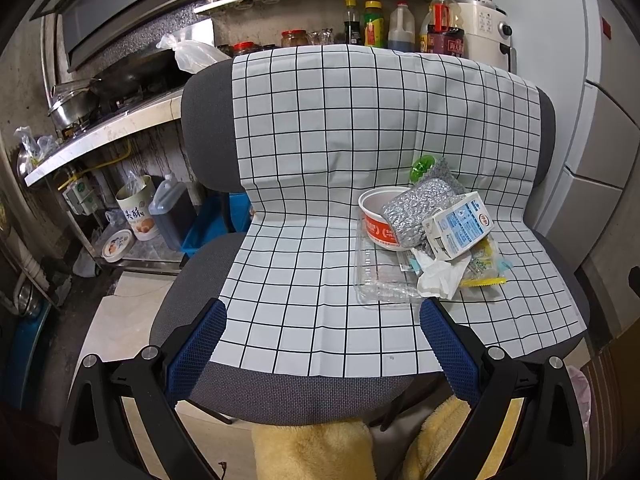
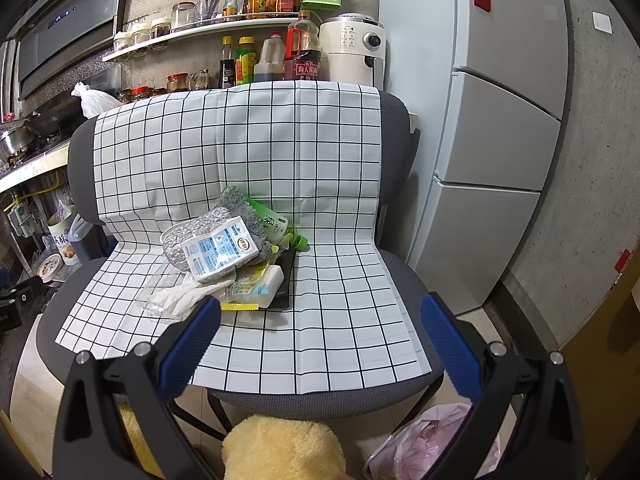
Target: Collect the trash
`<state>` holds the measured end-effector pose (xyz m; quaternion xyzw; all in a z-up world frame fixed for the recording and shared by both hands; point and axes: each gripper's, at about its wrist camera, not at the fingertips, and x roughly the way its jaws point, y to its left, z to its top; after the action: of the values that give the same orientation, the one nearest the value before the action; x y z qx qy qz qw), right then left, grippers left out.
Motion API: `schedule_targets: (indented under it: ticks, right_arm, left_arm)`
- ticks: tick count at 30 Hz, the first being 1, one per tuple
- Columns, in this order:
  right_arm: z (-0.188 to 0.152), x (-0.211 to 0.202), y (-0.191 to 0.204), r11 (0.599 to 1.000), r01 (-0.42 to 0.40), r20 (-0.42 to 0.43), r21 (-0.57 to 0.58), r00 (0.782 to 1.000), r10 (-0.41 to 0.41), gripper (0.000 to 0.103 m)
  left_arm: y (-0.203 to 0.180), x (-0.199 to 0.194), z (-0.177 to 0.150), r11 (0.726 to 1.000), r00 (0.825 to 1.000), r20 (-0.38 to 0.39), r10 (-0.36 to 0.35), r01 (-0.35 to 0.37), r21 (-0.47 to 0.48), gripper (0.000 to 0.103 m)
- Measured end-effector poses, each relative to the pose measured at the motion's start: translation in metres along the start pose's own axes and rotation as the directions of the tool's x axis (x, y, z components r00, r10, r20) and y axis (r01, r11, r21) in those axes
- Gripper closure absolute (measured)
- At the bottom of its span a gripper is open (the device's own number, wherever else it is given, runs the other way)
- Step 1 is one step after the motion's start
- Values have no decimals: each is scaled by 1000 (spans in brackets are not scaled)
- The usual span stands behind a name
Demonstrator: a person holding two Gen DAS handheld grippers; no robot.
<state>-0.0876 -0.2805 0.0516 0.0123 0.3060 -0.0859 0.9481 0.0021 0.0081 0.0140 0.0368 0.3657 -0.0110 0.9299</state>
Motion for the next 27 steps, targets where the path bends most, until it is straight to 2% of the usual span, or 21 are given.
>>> schedule_targets:
  ticks: [27]
  right_arm:
    - [-2,2,0,1000,1,-1,0,1000,-1,6]
  left_arm:
    - [1,0,-1,1000,1000,1,1,-1,-2,7]
